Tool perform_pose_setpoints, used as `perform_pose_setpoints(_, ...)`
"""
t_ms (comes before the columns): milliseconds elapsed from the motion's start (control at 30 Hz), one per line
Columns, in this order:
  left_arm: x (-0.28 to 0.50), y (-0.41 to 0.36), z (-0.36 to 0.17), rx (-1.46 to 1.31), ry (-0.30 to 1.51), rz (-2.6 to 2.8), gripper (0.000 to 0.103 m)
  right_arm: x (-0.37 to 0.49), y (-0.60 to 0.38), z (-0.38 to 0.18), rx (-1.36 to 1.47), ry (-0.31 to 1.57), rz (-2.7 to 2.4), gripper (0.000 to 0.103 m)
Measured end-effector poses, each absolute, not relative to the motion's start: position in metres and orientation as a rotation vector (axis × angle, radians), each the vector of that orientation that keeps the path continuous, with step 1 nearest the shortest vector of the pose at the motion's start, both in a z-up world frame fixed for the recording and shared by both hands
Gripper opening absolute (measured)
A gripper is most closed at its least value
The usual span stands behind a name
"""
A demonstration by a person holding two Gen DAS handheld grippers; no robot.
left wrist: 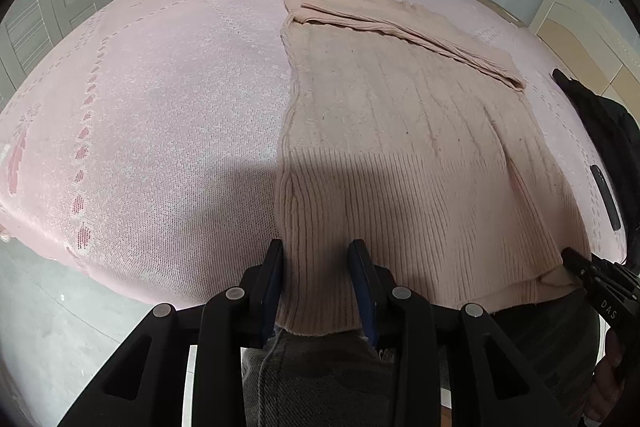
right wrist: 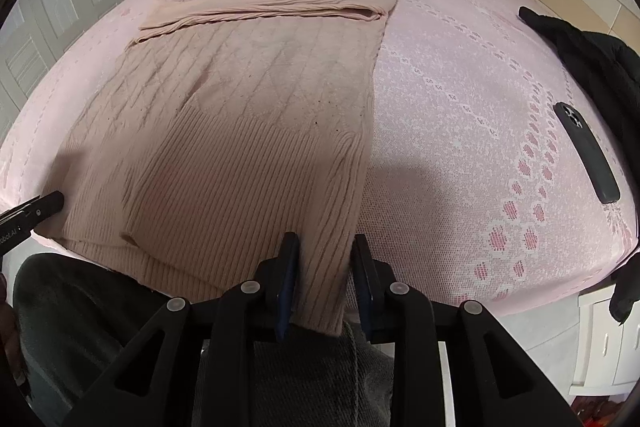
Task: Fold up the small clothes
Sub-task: 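Lower both tools onto the ribbed sweater hem and grasp it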
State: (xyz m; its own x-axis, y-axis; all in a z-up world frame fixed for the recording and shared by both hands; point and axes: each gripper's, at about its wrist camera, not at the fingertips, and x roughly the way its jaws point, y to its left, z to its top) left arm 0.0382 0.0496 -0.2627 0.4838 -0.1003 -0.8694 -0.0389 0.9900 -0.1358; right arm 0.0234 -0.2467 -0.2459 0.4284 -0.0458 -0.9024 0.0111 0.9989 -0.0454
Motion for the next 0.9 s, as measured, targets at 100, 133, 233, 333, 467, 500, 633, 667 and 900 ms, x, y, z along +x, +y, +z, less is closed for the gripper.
perform_pose_setpoints(100, 0.0382, 0.0502, -0.263, -0.146, 1.066, -0.04, 0.032, 0.0236, -0.2485, -0.2462, -0.022, 1.129, -0.029, 0.027)
perform_pose_setpoints(133, 0.0382, 0.05, -0.2631, -0.146, 1.066, -0.041, 0.032, 0.0241, -0.249, -0.2465, -0.021, 1.129, -0.028, 0.027)
perform_pose_setpoints(233, 0.0391, 0.0486, -0.2631, -0.139, 1.067, -0.041, 0.032, 0.0244, -0.2489, -0.2464, -0.023, 1.13, -0.03, 0.027)
perform_pose_setpoints(333, 0.0392, 0.049, -0.2631, -0.142, 1.067, -0.045, 0.032, 0.0246, -0.2486, -0.2466, -0.026, 1.13, -0.03, 0.028)
perform_pose_setpoints(467, 0.0392, 0.0496, -0.2636, -0.144, 1.067, -0.05, 0.033, 0.0248, -0.249, -0.2464, -0.029, 1.129, -0.03, 0.028)
perform_pose_setpoints(500, 0.0391, 0.0491, -0.2636, -0.144, 1.067, -0.05, 0.033, 0.0249, -0.2493, -0.2463, -0.029, 1.129, -0.032, 0.029)
perform_pose_setpoints(633, 0.0388, 0.0488, -0.2637, -0.144, 1.066, -0.052, 0.034, 0.025, -0.2514, -0.2468, -0.026, 1.13, -0.049, 0.036)
perform_pose_setpoints(667, 0.0386, 0.0492, -0.2637, -0.146, 1.066, -0.053, 0.034, 0.0249, -0.2523, -0.2468, -0.023, 1.13, -0.048, 0.036)
perform_pose_setpoints(900, 0.0387, 0.049, -0.2643, -0.148, 1.067, -0.066, 0.038, 0.0248, -0.2546, -0.247, -0.015, 1.127, -0.041, 0.036)
